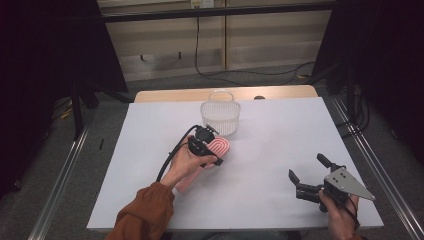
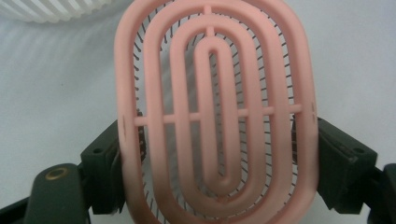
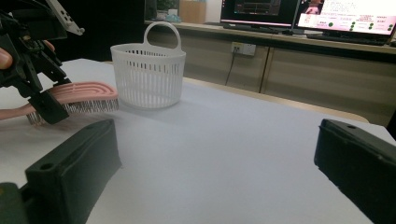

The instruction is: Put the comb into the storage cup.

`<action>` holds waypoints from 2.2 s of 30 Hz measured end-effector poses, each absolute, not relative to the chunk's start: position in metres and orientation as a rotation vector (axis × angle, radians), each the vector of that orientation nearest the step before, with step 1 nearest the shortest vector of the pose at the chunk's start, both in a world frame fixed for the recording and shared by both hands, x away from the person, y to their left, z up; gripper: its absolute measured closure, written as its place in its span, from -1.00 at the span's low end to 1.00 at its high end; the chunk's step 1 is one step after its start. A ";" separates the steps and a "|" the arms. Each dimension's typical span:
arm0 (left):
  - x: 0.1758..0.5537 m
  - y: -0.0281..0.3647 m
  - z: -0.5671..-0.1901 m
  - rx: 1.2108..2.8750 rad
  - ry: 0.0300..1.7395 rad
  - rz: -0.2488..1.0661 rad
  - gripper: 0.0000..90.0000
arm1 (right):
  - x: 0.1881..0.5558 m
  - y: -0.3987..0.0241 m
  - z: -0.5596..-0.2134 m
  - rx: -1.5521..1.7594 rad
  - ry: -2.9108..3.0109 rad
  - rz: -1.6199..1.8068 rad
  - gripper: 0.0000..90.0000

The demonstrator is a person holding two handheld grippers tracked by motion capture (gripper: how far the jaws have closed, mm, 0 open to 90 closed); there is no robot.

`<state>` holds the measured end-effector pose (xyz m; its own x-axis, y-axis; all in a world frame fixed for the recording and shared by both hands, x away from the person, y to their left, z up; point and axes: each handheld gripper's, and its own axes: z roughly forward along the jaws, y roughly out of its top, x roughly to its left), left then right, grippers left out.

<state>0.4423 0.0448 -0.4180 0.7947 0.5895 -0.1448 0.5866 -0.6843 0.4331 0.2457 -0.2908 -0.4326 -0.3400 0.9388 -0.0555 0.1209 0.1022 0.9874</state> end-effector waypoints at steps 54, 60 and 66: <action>0.437 0.078 -0.375 2.256 0.892 0.136 -0.56 | 0.246 -0.291 -0.432 1.069 1.594 1.327 -1.00; 0.435 0.082 -0.368 2.216 0.900 0.161 -0.56 | 0.246 -0.291 -0.433 1.070 1.595 1.326 -1.00; 0.433 0.086 -0.360 2.190 0.881 0.175 -0.56 | 0.246 -0.291 -0.432 1.070 1.594 1.327 -1.00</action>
<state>0.4326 0.0857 -0.3602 0.7530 0.6424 -0.1429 0.5387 -0.4770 0.6944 0.2457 -0.2910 -0.4324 -0.3358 0.9404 -0.0533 0.1187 0.0984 0.9880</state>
